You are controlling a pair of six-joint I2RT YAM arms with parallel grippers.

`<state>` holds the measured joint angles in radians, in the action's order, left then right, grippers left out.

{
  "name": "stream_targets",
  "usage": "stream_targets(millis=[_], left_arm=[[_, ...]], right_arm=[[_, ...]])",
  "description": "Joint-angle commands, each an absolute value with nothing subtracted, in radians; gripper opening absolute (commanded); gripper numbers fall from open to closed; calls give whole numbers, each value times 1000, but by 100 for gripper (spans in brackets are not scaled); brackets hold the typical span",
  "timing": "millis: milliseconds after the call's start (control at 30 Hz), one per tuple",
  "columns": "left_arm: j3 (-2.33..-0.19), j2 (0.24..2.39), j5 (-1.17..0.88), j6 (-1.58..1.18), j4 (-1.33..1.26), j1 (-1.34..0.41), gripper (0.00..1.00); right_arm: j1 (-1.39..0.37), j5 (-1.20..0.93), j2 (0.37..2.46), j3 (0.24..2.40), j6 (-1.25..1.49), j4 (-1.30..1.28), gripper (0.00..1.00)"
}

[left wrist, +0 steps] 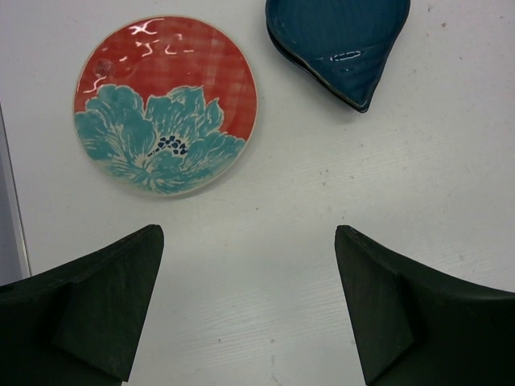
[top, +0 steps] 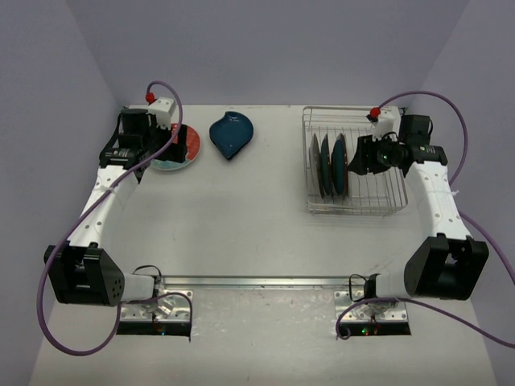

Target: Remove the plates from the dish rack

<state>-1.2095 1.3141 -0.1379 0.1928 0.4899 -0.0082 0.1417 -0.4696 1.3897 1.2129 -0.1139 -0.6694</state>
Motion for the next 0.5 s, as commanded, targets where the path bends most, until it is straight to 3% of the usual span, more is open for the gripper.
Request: stream_targets(millis=[0,467], left_arm=[[-1227,1315,-138,179,454,-18,85],[-1229,1322,-126,160,451,-18,86]], right_arm=[[145,-456,1405,1247,-133,-629,50],[92,-312,1450,1269,-64,-597,47]])
